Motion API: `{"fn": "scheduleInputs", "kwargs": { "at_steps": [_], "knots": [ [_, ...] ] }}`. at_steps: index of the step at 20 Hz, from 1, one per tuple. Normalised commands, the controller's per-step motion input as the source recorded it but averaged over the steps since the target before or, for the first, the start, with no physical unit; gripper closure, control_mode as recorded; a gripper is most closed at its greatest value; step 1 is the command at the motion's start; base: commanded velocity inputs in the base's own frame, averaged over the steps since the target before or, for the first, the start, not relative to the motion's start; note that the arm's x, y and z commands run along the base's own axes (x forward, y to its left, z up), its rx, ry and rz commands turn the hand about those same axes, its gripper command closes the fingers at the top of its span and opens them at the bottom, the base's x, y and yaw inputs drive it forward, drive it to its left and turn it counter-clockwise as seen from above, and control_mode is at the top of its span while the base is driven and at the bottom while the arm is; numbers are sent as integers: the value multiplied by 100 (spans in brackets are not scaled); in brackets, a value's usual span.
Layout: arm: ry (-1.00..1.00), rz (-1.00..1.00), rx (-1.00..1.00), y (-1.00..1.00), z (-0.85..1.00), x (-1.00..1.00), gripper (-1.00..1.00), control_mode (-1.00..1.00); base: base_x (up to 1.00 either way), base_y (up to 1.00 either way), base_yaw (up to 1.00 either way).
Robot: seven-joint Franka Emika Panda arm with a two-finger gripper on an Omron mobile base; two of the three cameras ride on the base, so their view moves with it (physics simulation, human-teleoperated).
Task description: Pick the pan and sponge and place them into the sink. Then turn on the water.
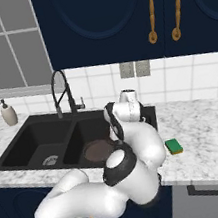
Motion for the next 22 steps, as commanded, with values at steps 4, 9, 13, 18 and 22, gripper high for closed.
{"fn": "scheduleInputs", "kwargs": {
  "at_steps": [4, 9, 13, 18, 22],
  "knots": [
    [-4, -23, -3, -9, 55, -24, -100, -100, 0, 0, 0],
    [-2, -5, -12, -17, 42, -38, -100, -100, 0, 0, 0],
    [-8, -1, -14, -15, 29, -30, -100, -100, 0, 0, 0],
    [-6, -6, 0, -56, 16, -13, -100, -100, 0, 0, 0],
    [-3, -1, 1, -80, 2, -15, -100, -100, 0, 0, 0]
  ]
}}
